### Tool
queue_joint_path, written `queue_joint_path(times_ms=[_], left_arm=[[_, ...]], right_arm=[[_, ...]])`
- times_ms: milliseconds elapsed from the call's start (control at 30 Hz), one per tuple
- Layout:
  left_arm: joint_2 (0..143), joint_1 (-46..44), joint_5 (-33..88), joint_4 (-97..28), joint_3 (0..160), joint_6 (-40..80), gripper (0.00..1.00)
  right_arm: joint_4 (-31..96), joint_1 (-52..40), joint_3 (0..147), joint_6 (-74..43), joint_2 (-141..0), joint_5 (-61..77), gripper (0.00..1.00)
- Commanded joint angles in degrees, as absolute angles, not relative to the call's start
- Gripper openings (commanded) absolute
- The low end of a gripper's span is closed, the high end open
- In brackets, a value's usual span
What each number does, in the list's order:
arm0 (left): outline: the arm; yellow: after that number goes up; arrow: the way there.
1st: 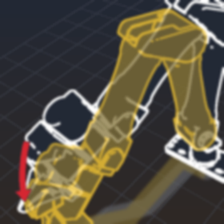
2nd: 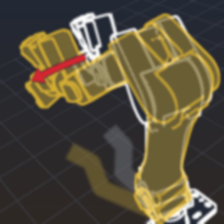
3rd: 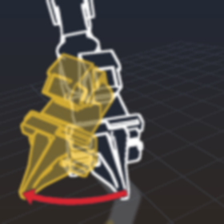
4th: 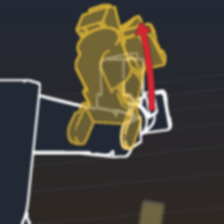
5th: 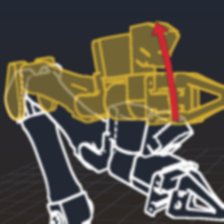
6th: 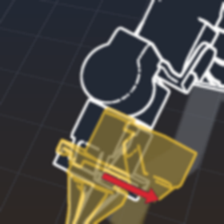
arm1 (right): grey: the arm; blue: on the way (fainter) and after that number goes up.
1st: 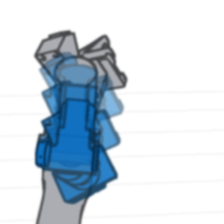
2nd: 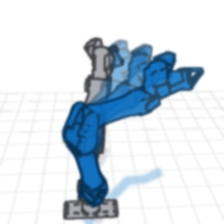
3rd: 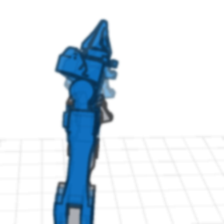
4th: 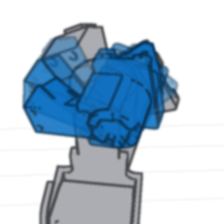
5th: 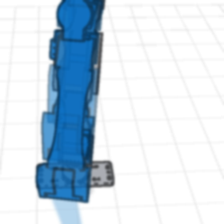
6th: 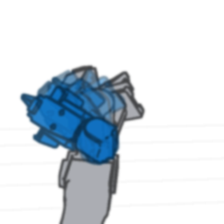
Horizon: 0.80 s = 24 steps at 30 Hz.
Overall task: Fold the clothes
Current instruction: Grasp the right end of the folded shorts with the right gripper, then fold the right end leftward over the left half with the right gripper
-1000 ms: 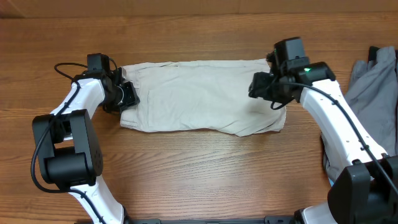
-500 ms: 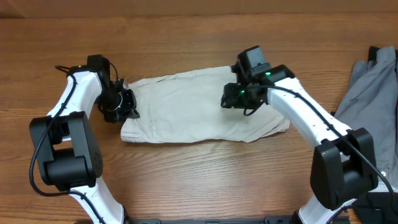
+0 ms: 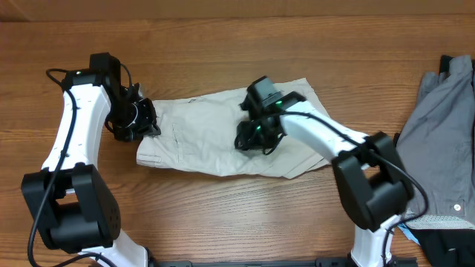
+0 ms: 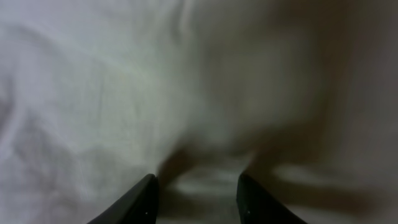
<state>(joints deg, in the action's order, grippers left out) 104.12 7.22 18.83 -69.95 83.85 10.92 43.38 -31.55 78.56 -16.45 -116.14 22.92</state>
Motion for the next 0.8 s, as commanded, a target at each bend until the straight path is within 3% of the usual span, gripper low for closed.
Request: queue_joint_path(times_ms=[0, 500, 767], left_arm=[[98.9, 6.9, 19.6, -70.7, 85.4, 10.3, 0.04], [87.4, 6.9, 23.9, -69.0, 88.6, 10.5, 0.04], [87.2, 6.9, 19.7, -70.0, 88.6, 9.1, 0.05]], right_arm=[[41.5, -34.8, 78.0, -16.3, -119.0, 29.1, 0.44], [33.3, -40.8, 78.3, -16.4, -120.2, 32.1, 0.46], [49.7, -37.7, 86.9, -16.3, -114.1, 16.9, 0.59]])
